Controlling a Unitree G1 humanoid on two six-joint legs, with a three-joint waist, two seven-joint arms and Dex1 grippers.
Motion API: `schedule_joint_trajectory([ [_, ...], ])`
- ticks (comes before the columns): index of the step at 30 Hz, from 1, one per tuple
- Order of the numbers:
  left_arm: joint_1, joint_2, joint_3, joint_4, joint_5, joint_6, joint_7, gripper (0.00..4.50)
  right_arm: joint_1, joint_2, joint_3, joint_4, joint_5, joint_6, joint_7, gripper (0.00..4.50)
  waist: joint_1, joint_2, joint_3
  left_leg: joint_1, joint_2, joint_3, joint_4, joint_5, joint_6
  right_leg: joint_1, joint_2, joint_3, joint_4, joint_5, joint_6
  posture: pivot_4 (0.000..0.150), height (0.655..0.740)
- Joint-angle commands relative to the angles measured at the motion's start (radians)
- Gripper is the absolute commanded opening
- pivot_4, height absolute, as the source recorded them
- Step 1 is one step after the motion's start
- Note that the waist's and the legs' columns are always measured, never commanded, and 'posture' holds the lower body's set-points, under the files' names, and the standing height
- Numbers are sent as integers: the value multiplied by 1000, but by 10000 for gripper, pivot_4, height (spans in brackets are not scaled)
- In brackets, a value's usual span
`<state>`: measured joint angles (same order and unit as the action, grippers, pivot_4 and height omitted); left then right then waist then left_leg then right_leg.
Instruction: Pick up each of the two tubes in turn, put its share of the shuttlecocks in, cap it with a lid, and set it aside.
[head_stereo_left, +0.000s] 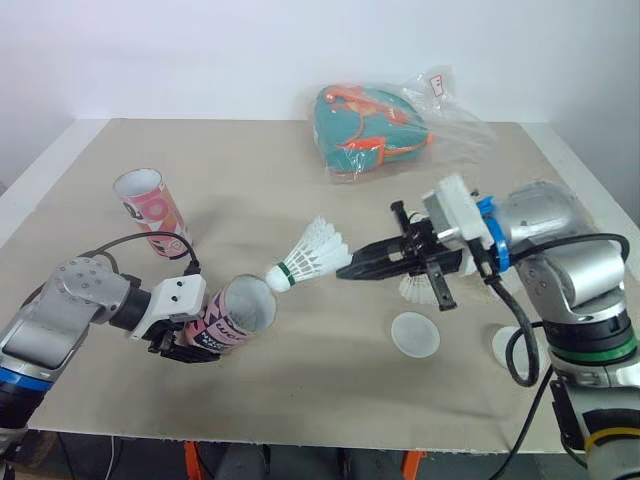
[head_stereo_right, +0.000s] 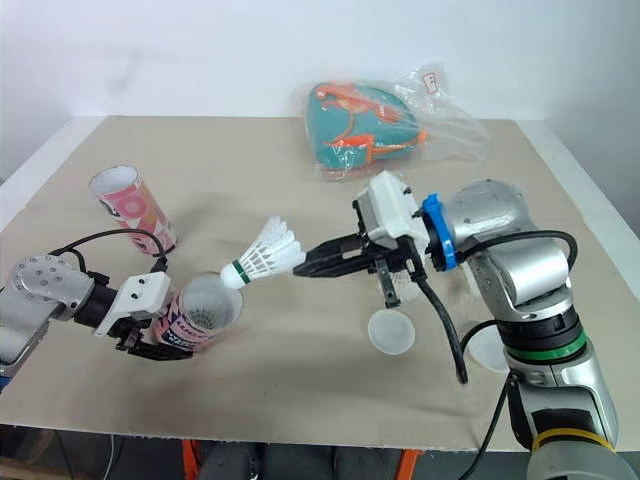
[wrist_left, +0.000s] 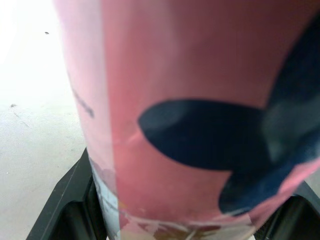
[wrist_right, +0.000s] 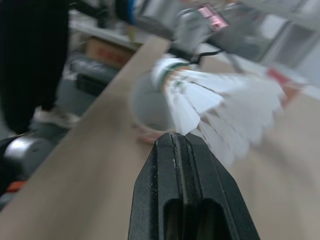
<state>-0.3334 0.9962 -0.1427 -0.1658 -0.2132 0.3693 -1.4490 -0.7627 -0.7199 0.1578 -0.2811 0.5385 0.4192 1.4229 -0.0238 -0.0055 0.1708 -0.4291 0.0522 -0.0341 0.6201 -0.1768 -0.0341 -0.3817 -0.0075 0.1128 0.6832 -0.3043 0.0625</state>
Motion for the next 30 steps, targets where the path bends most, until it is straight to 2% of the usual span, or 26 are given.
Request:
schedule_joint_trajectory([
  [1,7,-4,-46,18,32,11,18,29716,-23,3,51,2,-60,-55,25,490,0,0,0,0,0,0,0,0,0,0,0,0,0,0,0,1500,7400],
  [15,-9,-6,-55,32,32,7,19,29716,-152,136,155,145,-149,-102,35,490,1,0,0,1,0,0,0,1,0,0,0,0,0,1,0,1500,7400],
  [24,-15,-10,-57,31,31,12,22,29716,-163,157,155,126,-99,-70,91,490,2,0,0,0,0,1,0,2,1,0,0,0,0,2,0,1500,7400],
  [27,-16,-12,-56,30,31,13,25,29716,-172,166,154,121,-78,-38,95,9532,2,0,0,1,1,1,0,2,1,0,0,0,0,2,-1,1500,7400],
  [30,-16,-13,-55,29,30,14,27,29716,-174,176,168,131,-114,-52,74,24774,2,0,0,1,1,1,0,2,1,0,0,0,0,2,0,1500,7400],
])
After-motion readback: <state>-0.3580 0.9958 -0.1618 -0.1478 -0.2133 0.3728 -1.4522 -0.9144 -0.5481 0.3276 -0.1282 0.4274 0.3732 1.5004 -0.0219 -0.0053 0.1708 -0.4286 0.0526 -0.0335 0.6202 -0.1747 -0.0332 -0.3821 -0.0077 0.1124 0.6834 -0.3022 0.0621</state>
